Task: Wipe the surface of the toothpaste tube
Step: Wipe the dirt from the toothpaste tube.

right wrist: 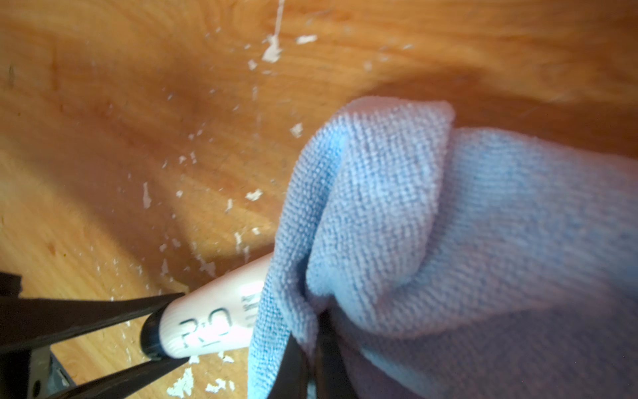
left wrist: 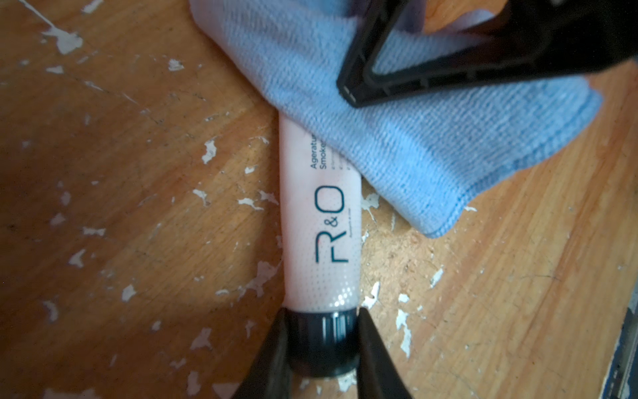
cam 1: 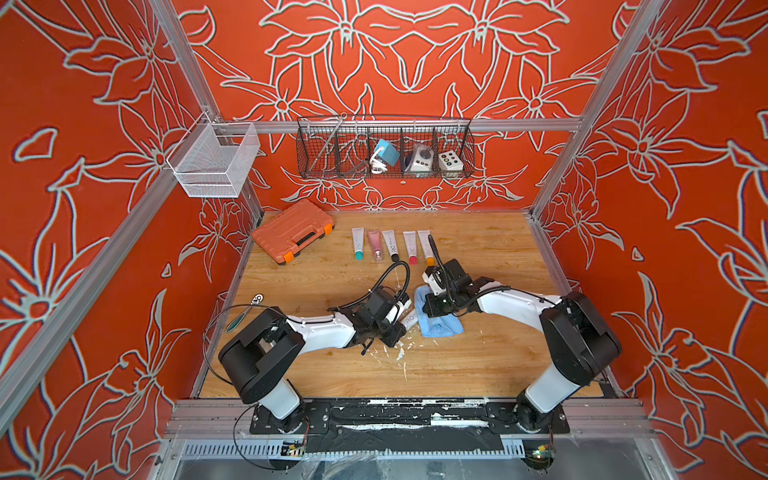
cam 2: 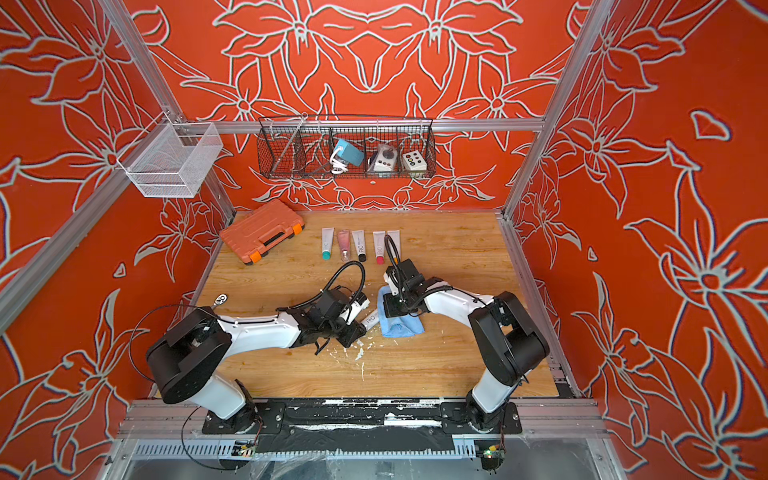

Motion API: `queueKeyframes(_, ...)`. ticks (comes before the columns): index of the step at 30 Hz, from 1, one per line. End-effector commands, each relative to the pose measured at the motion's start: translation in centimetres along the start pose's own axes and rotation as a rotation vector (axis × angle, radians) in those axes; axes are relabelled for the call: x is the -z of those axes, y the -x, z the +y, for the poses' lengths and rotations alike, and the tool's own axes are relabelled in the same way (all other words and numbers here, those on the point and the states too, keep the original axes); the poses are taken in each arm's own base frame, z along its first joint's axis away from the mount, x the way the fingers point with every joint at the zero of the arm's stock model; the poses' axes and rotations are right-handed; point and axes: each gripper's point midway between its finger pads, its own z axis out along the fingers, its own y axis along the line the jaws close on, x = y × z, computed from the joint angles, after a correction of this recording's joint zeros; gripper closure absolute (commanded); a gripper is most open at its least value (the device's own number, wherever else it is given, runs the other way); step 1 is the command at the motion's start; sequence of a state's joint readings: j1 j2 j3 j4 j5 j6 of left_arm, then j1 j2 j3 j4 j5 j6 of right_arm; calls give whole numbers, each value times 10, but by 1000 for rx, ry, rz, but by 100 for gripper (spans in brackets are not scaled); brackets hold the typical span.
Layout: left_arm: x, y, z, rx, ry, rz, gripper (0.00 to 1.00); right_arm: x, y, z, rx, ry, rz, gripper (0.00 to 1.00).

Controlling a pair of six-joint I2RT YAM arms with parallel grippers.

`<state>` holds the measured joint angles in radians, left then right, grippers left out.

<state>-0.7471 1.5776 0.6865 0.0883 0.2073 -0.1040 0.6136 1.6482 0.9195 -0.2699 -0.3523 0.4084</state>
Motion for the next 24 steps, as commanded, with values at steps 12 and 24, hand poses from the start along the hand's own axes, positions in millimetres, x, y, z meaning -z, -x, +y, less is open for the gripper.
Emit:
queueKeyframes(12,5,12,-5,-24,-18,-42,88,6,-21,74,51,194,51,100)
queueKeyframes(24,9,11,-6,-26,-23,-48,88,-7,-17,41,32,35,17,100)
